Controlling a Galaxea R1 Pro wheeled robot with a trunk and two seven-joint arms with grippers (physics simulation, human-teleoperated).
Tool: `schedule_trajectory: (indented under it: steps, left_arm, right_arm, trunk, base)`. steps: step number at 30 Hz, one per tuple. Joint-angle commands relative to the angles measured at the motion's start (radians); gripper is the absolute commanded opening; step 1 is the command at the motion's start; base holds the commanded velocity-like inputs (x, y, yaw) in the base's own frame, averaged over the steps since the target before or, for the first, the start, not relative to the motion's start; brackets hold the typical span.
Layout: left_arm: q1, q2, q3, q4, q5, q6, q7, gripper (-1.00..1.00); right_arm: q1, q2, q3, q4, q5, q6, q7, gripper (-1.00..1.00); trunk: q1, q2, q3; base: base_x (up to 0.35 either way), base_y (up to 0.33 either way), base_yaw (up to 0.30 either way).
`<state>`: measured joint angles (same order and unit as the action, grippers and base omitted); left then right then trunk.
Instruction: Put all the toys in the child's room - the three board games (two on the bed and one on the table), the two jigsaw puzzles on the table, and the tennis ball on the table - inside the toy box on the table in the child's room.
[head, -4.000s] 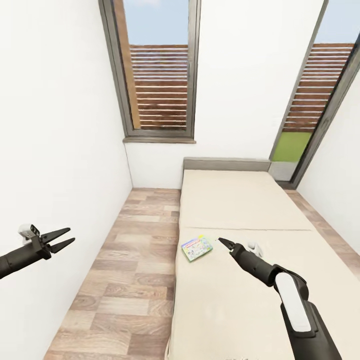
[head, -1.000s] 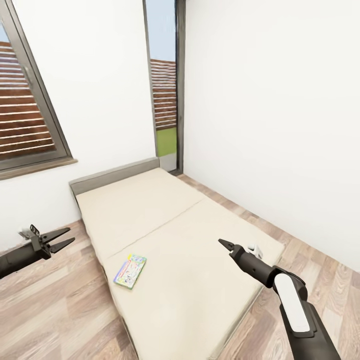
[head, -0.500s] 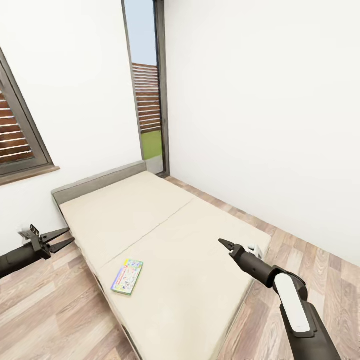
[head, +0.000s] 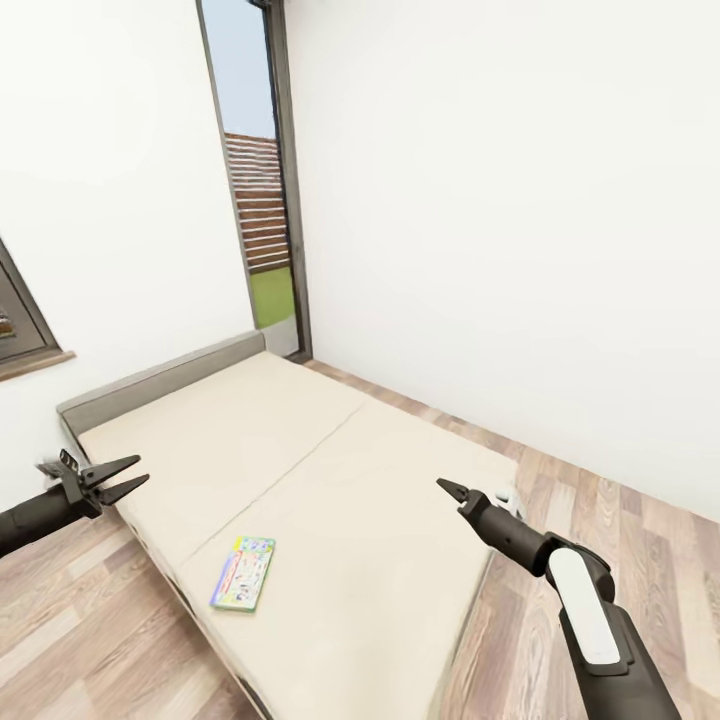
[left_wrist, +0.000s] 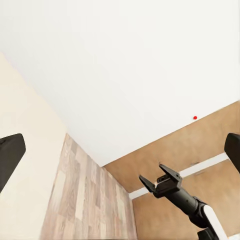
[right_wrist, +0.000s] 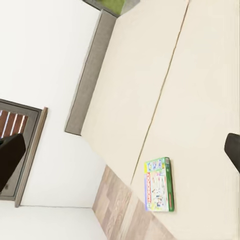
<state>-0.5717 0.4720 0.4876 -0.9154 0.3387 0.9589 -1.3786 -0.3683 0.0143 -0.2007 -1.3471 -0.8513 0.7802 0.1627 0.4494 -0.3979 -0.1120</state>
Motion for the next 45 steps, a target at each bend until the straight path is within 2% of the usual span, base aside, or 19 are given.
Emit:
schedule_trajectory:
  steps: [1,25,36,45]
  left_arm:
    - [-0.001,0.000,0.000,0.000,0.002,0.006,-0.003,1.00]
    - [0.000,0.000,0.000,0.001,0.002,-0.001,-0.003,1.00]
    - [0.000,0.000,0.000,0.001,0.002,-0.001,-0.002,1.00]
    - [0.000,-0.001,0.000,0.001,0.002,-0.001,-0.002,1.00]
  right_arm:
    - [-0.001,0.002,-0.003,0.006,0.005,0.007,0.006,1.00]
    - [-0.001,0.003,-0.003,0.035,0.005,0.005,0.002,1.00]
    - [-0.001,0.003,-0.003,0.037,0.005,-0.010,0.000,1.00]
    - [-0.001,0.002,-0.003,0.037,0.005,-0.013,0.000,1.00]
  trunk:
    - [0.001,-0.002,-0.001]
    - [0.001,-0.002,0.025]
    - [0.001,-0.002,0.029]
    - [0.001,-0.002,0.022]
  base:
    - [0.001,0.026,-0.237]
    - [0.000,0.087,-0.236]
    - [0.000,0.141,-0.049]
    - [0.000,0.163,-0.115]
